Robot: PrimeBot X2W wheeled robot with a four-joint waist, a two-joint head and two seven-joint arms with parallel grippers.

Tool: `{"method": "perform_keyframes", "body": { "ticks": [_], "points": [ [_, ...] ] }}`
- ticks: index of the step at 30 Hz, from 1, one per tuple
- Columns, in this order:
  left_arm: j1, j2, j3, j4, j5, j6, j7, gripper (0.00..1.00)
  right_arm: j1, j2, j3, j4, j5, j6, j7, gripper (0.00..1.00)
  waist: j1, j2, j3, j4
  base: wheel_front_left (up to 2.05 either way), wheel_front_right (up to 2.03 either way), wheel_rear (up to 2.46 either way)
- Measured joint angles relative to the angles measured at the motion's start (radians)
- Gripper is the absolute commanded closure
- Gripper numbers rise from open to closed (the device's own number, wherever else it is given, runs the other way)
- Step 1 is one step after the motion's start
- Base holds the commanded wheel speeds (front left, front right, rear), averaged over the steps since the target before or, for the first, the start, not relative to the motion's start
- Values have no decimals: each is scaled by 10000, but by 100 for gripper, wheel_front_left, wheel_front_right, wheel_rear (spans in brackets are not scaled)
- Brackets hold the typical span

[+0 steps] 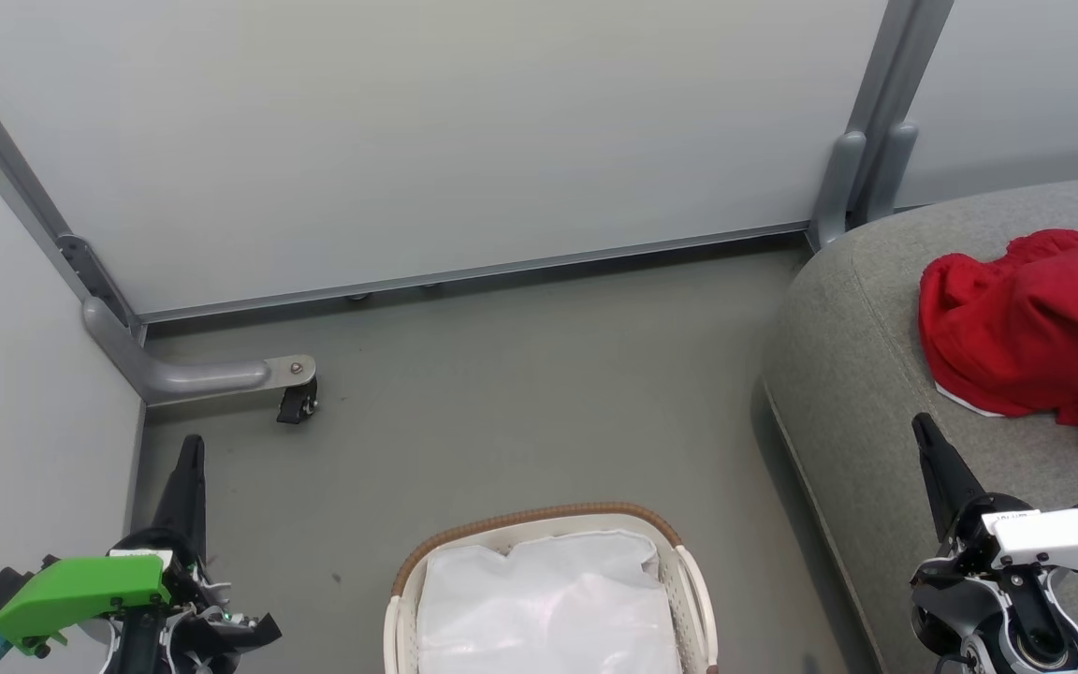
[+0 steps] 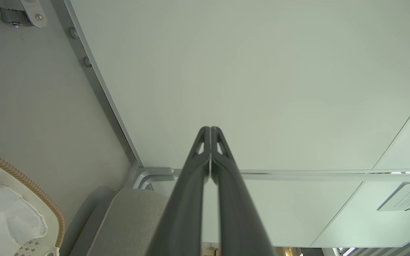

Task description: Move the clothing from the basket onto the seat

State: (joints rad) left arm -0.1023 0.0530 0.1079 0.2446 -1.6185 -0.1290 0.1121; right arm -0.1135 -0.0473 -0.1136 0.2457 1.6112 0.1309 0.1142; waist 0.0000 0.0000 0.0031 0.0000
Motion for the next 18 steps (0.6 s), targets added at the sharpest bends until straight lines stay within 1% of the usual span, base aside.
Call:
{"method": "perform_keyframes", "body": {
  "ticks": [18],
  "points": [
    [-1,-6,13,-8,10,0,10,100,0,0,0,0,0,0,0,100,0,0,0,0,0,0,0]
  ]
}}
